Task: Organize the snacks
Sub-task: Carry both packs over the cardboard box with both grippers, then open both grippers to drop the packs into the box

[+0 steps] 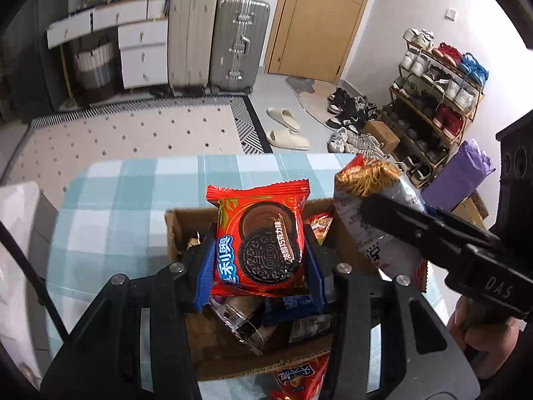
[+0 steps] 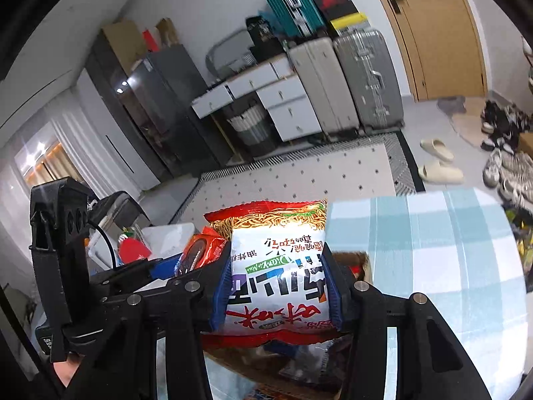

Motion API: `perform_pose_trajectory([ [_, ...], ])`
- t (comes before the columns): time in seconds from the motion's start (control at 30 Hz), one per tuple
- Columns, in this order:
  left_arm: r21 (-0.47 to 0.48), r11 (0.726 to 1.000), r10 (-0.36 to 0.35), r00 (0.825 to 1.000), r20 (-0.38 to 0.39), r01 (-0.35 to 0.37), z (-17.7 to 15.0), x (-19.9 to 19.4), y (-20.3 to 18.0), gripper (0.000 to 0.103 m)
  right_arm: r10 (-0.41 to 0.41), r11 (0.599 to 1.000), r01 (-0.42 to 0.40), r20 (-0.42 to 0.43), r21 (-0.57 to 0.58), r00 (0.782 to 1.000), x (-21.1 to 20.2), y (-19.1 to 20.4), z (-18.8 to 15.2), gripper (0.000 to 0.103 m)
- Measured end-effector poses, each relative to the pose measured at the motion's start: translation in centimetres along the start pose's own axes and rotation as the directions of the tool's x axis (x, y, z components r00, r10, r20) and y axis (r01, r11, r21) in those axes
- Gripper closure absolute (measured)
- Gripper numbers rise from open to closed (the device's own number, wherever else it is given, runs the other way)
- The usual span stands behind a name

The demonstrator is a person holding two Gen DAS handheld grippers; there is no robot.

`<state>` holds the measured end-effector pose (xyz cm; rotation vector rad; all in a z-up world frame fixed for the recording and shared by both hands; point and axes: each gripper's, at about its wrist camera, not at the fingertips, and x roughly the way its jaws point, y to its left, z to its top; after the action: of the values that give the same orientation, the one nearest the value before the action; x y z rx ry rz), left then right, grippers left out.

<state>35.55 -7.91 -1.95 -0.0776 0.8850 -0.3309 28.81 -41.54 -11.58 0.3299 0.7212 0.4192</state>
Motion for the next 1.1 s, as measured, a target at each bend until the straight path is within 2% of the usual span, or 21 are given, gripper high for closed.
perform_pose_trajectory([
  [0.2,-0.037,0.999,-0.006,0.999,-0.046,0.004,-1.8,4.5,2.3,0.06,-0.028,1.0,0.027,-0.055,-0.01,0.998,2.3,-1.5,-1.5,0.055],
  [0.43,-0.005,1.0,0.0,0.999,-0.049,-0.001,-1.6,4.8,2.4,0.059,-0.042,0.998,0.039,-0.068,-0.053,0.997,3.3,-1.3,-2.1,0.053],
  [0.63,-0.001,1.0,0.011,0.999,-0.051,-0.011,-2.0,3.1,2.6,0.055,-0.043,0.995,0.039,-0.041,-0.093,0.998,2.4,-0.3,-2.1,0.051],
  [0.77,-0.004,1.0,0.014,1.0,-0.014,-0.014,-2.7,1.1,2.7,0.043,-0.041,0.992,0.04,-0.005,-0.119,0.999,0.7,0.6,-2.0,0.05],
  [0.87,0.028,0.999,0.032,0.999,0.023,-0.032,-3.4,-0.7,2.0,0.041,-0.035,0.989,0.036,0.009,-0.146,0.999,-0.7,1.7,-2.2,0.049],
  [0.93,0.057,0.997,0.046,0.998,0.042,-0.049,-4.0,-1.9,1.3,0.037,-0.033,0.987,0.036,0.019,-0.156,0.999,-1.4,2.2,-2.3,0.045],
  [1.0,0.073,0.996,0.047,0.998,0.05,-0.051,-4.5,-3.2,0.6,0.036,-0.023,0.987,0.027,0.026,-0.16,0.999,-2.1,2.7,-2.6,0.036],
  [1.1,0.079,0.996,0.033,0.996,0.087,-0.04,-5.2,-5.5,-0.2,0.029,-0.007,0.984,0.016,0.048,-0.178,0.999,-3.5,3.6,-2.9,0.036],
])
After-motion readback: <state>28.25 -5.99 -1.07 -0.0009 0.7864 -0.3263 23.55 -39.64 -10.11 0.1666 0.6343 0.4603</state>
